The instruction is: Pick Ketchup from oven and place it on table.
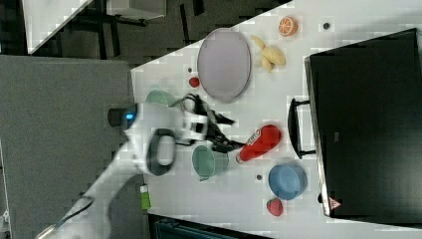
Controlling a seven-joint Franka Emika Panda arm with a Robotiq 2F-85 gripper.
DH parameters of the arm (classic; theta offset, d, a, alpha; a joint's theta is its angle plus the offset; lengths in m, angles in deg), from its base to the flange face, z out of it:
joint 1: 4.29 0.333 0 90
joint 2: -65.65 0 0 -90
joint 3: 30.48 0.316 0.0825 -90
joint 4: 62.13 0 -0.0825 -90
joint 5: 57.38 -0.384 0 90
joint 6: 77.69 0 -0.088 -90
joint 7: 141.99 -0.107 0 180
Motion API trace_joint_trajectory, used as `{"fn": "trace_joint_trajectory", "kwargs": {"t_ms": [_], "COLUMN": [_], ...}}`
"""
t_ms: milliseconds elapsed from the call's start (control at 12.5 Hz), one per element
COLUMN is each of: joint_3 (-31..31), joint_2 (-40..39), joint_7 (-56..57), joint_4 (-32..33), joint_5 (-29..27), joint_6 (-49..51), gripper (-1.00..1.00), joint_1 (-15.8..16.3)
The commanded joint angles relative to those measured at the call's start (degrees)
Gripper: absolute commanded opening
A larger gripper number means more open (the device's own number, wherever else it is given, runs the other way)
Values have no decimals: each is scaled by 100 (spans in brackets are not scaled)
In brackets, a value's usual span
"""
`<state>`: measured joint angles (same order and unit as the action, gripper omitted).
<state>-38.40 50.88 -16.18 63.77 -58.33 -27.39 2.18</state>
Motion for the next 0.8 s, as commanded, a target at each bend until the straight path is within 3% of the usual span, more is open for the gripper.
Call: {"fn": "trace_joint_trajectory", "kwargs": {"t_ms": [80,400,800], "joint_3": [-52,20,13], "joint_2": [1087,1461,1461], "joint_7": [-157,-157,-158], "joint_4": [-974,-2324,-3389], "joint_5": [-100,-75,-57], "joint_6": [753,2276,3556], "gripper": [100,100,100], "joint_1": [-29,-12,-11]}}
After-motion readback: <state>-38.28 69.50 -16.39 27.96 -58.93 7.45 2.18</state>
